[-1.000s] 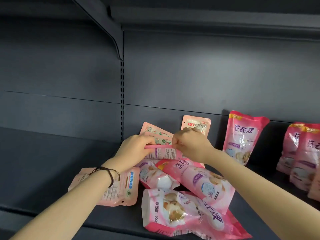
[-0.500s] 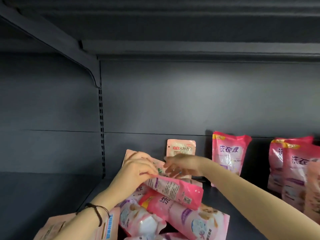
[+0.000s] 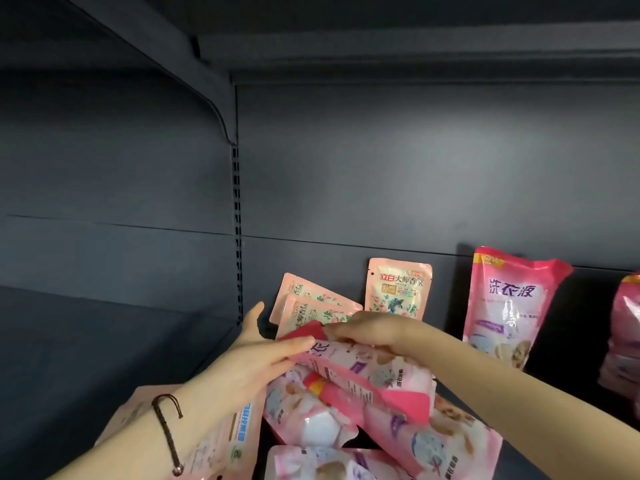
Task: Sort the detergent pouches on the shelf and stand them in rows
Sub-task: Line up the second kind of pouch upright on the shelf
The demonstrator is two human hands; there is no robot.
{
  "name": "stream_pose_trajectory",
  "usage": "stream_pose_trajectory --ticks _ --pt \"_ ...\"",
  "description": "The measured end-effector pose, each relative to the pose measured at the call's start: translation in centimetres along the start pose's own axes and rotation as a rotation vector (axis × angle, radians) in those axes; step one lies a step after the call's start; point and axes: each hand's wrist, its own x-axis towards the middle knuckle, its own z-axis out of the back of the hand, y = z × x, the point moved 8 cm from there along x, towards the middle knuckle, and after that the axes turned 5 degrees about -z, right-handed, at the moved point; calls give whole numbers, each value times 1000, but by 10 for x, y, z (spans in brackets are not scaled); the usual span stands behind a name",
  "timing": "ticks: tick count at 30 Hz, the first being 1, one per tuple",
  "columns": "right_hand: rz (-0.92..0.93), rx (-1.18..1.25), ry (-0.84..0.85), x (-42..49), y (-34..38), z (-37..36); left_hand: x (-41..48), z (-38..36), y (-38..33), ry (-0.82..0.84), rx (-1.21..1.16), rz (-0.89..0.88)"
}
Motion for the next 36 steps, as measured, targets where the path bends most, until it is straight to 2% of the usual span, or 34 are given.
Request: stream_pose_trajectory --ticks 2,3,8,12,16,19,23,26,32,36 --pt "-14 -1 -23 0 0 0 1 2 1 -60 -221 36" --pt "-22 -9 -31 0 0 0 1 5 1 -103 -248 38" --pt "-10 8 -57 -4 5 3 3 8 -4 -221 -142 -54" --pt "18 149 -65 -9 11 12 6 1 -25 -151 -104 -180" --pt "100 651 18 -24 18 23 6 -13 -44 -65 -136 -276" --pt "249 874 -80 -37 25 48 5 -16 -53 -82 -224 -329" --pt "495 984 -206 -63 39 66 -1 -38 -51 36 -219 -352" --pt "589 1024 -269 -71 37 64 0 -42 -45 -14 -185 -366" --pt "577 984 -245 -76 13 54 1 -37 -41 -54 -172 -365" --pt "529 1118 -302 -84 -3 49 -2 -49 -35 4 -178 -378"
